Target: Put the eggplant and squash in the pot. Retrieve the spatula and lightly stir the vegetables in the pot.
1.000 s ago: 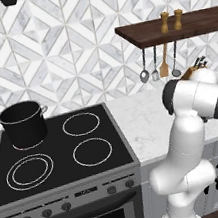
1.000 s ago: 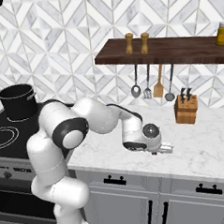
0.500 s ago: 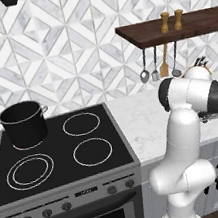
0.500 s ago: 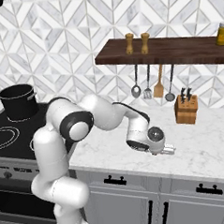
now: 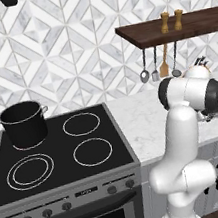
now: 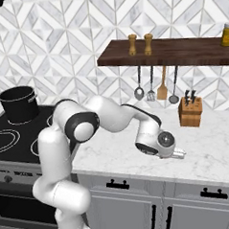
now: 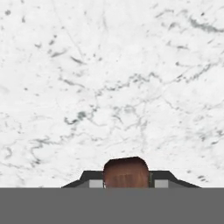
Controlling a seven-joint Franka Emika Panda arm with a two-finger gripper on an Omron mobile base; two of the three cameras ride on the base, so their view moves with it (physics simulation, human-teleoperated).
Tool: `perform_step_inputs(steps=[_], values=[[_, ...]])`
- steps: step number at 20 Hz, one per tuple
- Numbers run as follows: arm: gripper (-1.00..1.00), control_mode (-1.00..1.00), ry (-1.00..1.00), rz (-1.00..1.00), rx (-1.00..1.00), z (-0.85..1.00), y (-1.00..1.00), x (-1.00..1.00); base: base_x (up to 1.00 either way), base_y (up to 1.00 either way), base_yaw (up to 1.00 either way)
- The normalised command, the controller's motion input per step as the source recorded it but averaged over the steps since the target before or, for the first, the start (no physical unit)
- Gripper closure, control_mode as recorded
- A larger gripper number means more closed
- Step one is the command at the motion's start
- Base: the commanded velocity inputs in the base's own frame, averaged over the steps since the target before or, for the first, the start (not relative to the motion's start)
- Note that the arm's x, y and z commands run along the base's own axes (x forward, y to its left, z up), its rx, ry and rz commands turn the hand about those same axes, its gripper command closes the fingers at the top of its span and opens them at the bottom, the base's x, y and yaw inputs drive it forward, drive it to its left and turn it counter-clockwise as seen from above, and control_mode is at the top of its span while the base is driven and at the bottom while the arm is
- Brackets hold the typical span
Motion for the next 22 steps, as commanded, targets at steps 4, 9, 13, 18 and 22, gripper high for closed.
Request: perform_step_inputs(steps=[4,9,13,18,22], values=[[1.00,-1.00,-0.14,0.00,-0.02,0.09,0.00,-0.16,0.00,0.00,0.00],[1.00,-1.00,-0.24,0.02,-0.12,0.89,0.00,-0.52,0.00,0.00,0.00],[1.00,-1.00,-0.13,0.12,-0.21,1.00,0.17,-0.32,0.00,0.00,0.00],[1.00,-1.00,-0.01,0.24,-0.26,1.00,0.31,-0.18,0.00,0.00,0.00],[1.00,-1.00,0.00,0.40,-0.40,1.00,0.35,-0.15,0.00,0.00,0.00]])
